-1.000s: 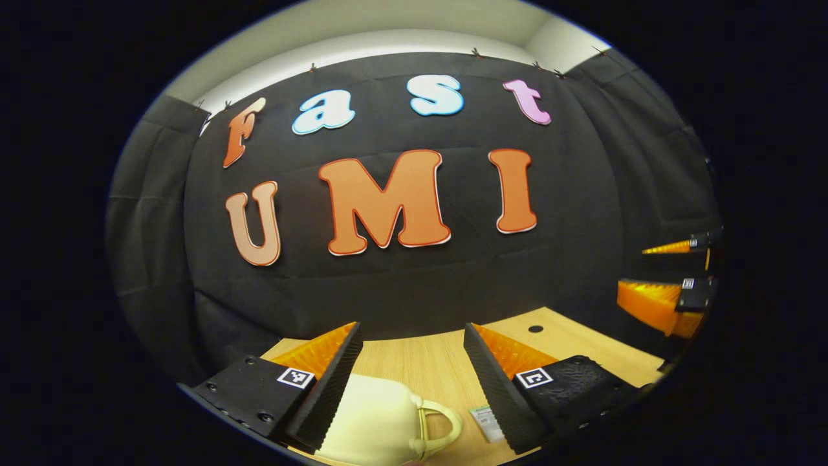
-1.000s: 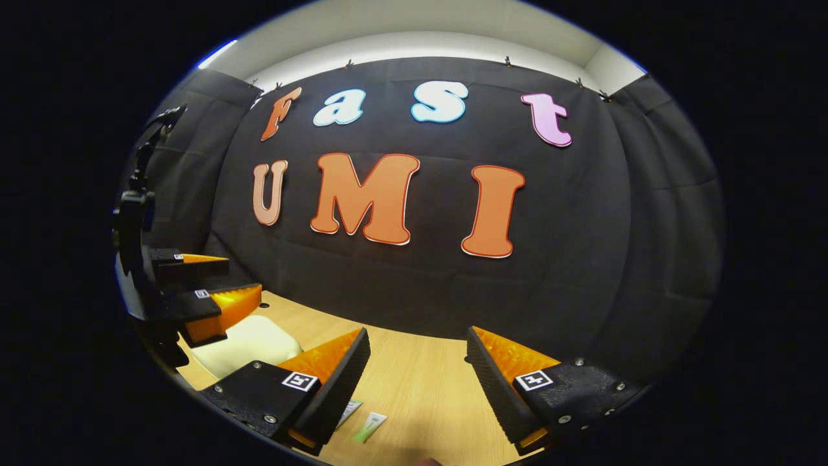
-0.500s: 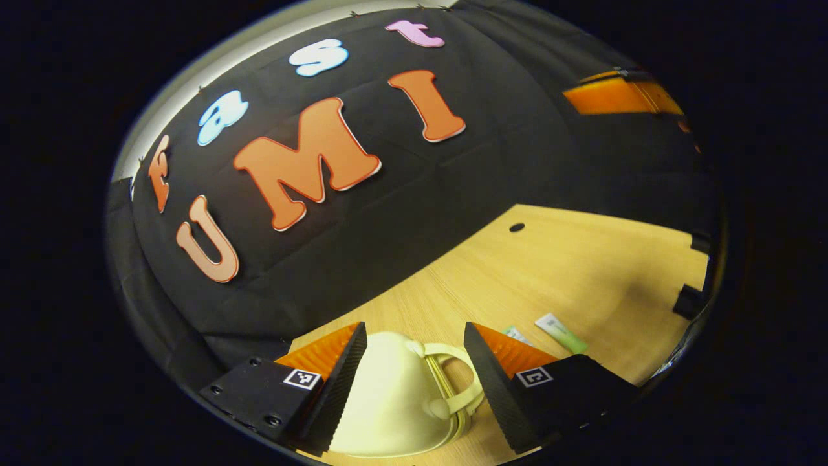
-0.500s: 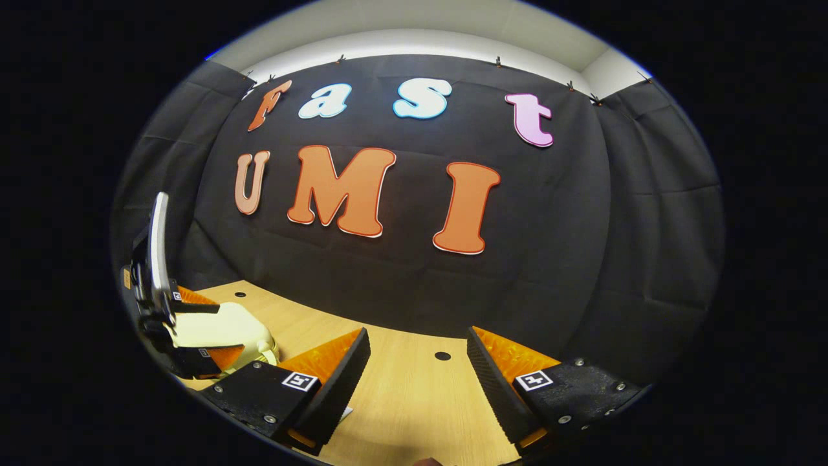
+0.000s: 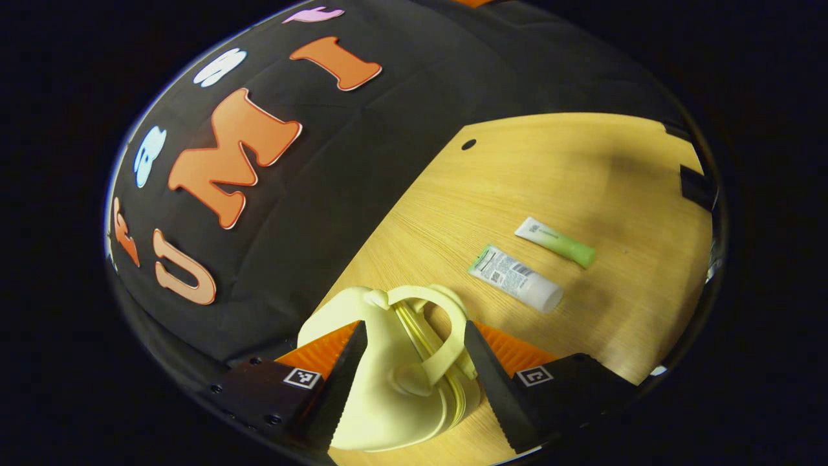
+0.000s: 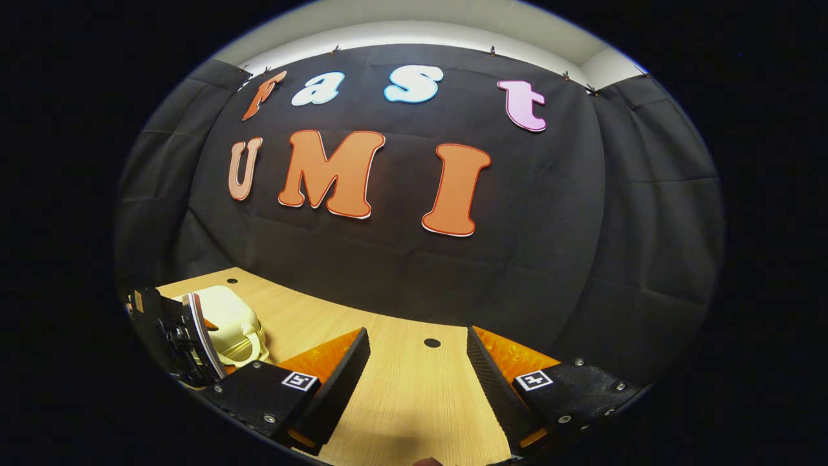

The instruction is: First open the suitcase, pack the skin care products into it, and then close the suitcase.

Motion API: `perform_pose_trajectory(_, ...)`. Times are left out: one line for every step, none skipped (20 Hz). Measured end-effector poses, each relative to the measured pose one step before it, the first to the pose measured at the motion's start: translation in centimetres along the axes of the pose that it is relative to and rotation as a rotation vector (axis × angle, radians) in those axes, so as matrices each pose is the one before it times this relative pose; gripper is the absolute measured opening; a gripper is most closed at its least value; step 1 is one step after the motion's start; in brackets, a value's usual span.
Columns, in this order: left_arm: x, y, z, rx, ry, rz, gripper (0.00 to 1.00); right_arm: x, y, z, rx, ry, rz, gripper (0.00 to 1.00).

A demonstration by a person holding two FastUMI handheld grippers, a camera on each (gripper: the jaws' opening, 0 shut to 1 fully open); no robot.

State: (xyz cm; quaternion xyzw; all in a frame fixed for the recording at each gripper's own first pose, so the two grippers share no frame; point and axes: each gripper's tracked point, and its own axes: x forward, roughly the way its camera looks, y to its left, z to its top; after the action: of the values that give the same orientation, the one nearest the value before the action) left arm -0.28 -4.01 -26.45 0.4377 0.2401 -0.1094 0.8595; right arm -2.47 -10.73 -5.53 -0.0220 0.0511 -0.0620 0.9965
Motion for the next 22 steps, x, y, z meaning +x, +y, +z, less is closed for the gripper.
perform_pose_trajectory(0.404, -0.499, -0.443, 0.02698, 0.01614, -0.00889, 0.93, 0.071, 0.015, -0.182, 0.00583, 0.00241, 0.00516, 0.95)
perform_pose_trajectory(0.313, -0.462, -0.762, 0.02245, 0.02723, -0.00552, 0.83, 0.120, 0.080, -0.392, 0.00373, 0.00611, 0.00513, 0.95)
perform_pose_trajectory(0.407, -0.173, -0.260, 0.03231, 0.02095, 0.01077, 0.83, 0.083, -0.147, -0.133, 0.00103, 0.00079, 0.00308, 0.95)
perform_pose_trajectory(0.390, -0.088, -0.446, 0.04297, 0.02245, 0.01288, 0.83, 0.083, -0.129, -0.093, 0.00195, 0.00154, 0.00260, 0.95)
perform_pose_trajectory(0.751, -0.285, -0.011, 0.04503, 0.00799, -0.00043, 0.83, 0.081, -0.229, -0.192, 0.00617, 0.00007, 0.00326, 0.95)
perform_pose_trajectory(0.644, -0.335, -0.607, 0.03368, 0.02699, -0.00717, 0.80, -0.012, -0.166, -0.069, 0.00499, 0.00390, 0.00215, 0.95)
perform_pose_trajectory(0.588, -0.217, -0.123, 0.01303, 0.01555, 0.00108, 0.56, -0.040, -0.297, -0.091, 0.00494, 0.00155, 0.00503, 0.95)
perform_pose_trajectory(0.461, 0.038, 0.283, 0.00140, -0.00176, -0.00106, 0.53, -0.046, -0.145, 0.005, -0.00314, -0.00054, 0.00183, 0.95)
perform_pose_trajectory(0.008, -0.377, 0.019, -0.01385, 0.00893, -0.00924, 0.46, -0.009, -0.290, 0.005, -0.00885, -0.00263, 0.00092, 0.95)
perform_pose_trajectory(-0.096, 0.731, 0.762, 0.01646, -0.02225, 0.04123, 0.23, 0.109, -0.533, -0.217, -0.01800, 0.00288, -0.00214, 0.96)
perform_pose_trajectory(-0.222, 0.246, 0.405, -0.00515, -0.01343, 0.01051, 0.07, -0.029, -0.273, -0.025, -0.00188, 0.00034, 0.00217, 0.95)
perform_pose_trajectory(-0.064, -0.202, -0.262, -0.02704, 0.00959, -0.00864, 0.03, -0.087, -0.118, 0.061, 0.00401, -0.00077, 0.00310, 0.95)
perform_pose_trajectory(-0.202, 0.306, 0.156, -0.04727, -0.01325, -0.00881, 0.03, -0.095, 0.084, -0.074, 0.00326, -0.00103, 0.00881, 0.95)
perform_pose_trajectory(-0.229, 0.759, 0.229, -0.03563, -0.01554, 0.01321, 0.03, 0.054, 0.101, -0.176, -0.00496, -0.00082, 0.00225, 0.95)
perform_pose_trajectory(-0.633, 1.084, 0.266, -0.01958, -0.01271, 0.01273, 0.03, 0.030, 0.161, -0.083, -0.00679, 0.00082, 0.00223, 0.95)
perform_pose_trajectory(-0.873, 1.668, 0.379, -0.02891, -0.01836, 0.02296, 0.03, 0.079, 0.368, 0.031, -0.00396, 0.00307, 0.00227, 0.95)
perform_pose_trajectory(-0.704, 1.863, 0.245, -0.05569, -0.01490, 0.01434, 0.03, 0.015, 0.778, 0.195, 0.00343, 0.00120, 0.01188, 0.95)
perform_pose_trajectory(-0.516, 1.760, 0.195, -0.05768, -0.00722, 0.00832, 0.02, 0.152, 0.698, 0.226, -0.00175, -0.00282, 0.00736, 0.95)
perform_pose_trajectory(-0.615, 2.066, 0.199, -0.04906, -0.01458, 0.01700, 0.02, 0.240, 0.896, 0.328, -0.00495, -0.00162, 0.00615, 0.95)
perform_pose_trajectory(-0.586, 1.639, 0.112, -0.03412, -0.00867, 0.01059, 0.02, 0.343, 1.101, 0.303, -0.00255, 0.00169, 0.00510, 0.95)
perform_pose_trajectory(-0.211, 1.384, 0.204, -0.03617, -0.01218, 0.00431, 0.02, 0.015, 0.778, 0.231, 0.00249, -0.00213, 0.00460, 0.95)
perform_pose_trajectory(-0.363, 2.368, 0.083, -0.04088, -0.01697, 0.00877, 0.02, 0.130, 1.278, 0.263, 0.00256, -0.00095, 0.00775, 0.95)
